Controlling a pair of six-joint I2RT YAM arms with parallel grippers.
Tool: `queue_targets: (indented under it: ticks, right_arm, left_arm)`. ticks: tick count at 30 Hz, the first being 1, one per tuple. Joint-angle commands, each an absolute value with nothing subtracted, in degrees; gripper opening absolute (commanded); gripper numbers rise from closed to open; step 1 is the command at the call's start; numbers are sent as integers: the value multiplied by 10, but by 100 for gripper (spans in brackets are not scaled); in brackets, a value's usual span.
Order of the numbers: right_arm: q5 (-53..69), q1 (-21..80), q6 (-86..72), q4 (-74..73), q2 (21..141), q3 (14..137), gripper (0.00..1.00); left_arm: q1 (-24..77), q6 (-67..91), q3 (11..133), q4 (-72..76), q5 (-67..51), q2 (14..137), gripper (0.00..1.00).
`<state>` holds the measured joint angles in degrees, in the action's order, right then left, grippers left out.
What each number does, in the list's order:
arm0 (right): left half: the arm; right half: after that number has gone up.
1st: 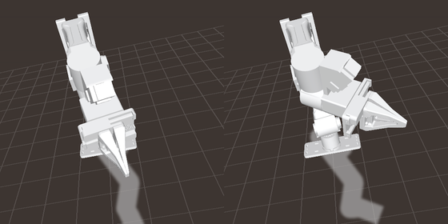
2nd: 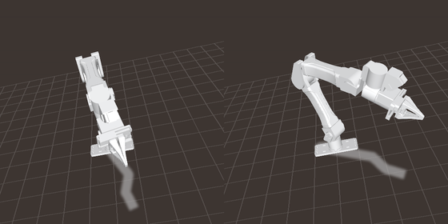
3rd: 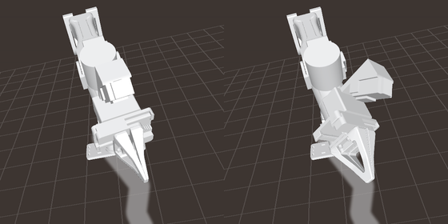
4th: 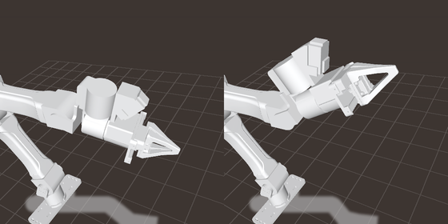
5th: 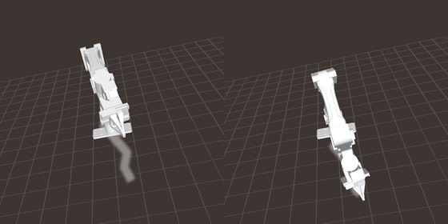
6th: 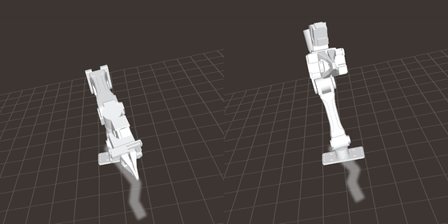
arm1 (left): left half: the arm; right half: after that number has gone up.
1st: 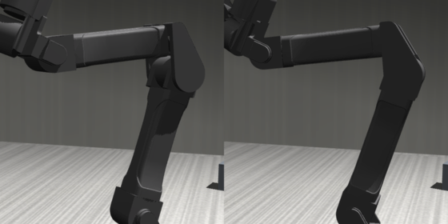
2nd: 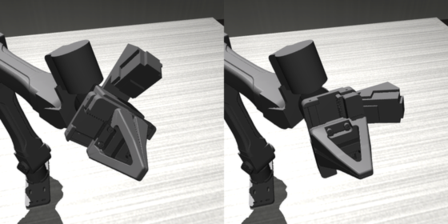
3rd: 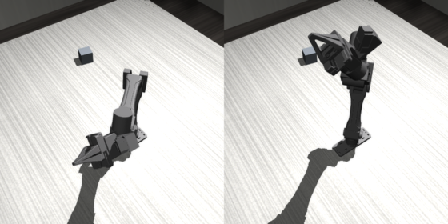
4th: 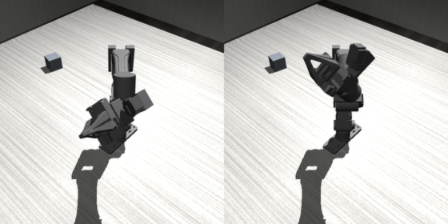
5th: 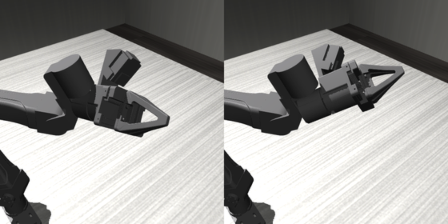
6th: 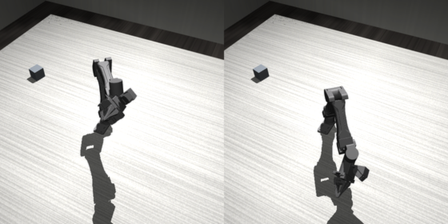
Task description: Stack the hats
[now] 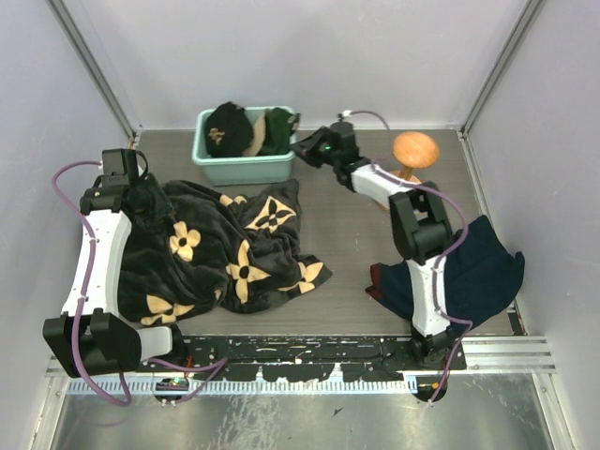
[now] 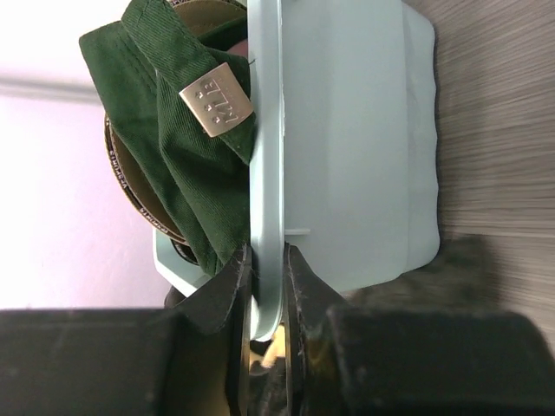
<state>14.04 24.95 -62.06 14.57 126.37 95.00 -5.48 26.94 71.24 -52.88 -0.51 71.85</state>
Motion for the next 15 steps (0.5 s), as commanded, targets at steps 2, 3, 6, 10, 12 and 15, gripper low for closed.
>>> queue_targets:
  ticks: [2, 3, 6, 10, 12, 15]
  right_arm:
    - [75, 181, -564, 174, 1121, 844, 1]
    - [69, 174, -559, 173, 1107, 825, 1]
    - [50, 160, -532, 158, 1083, 799, 1]
    - [26, 157, -507, 137, 1074, 798, 6]
    - [13, 155, -496, 121, 1074, 803, 17]
    - [0, 155, -477, 102, 1076, 813, 36]
  left_arm:
    - [-55, 274, 704, -503, -35, 723, 47]
    - [-55, 276, 702, -499, -40, 723, 47]
    - [-55, 285, 696, -492, -59, 745, 45]
    - [-52, 297, 683, -489, -76, 746, 45]
    - [-46, 299, 678, -491, -76, 741, 44]
    - [-35, 304, 672, -500, -74, 733, 44]
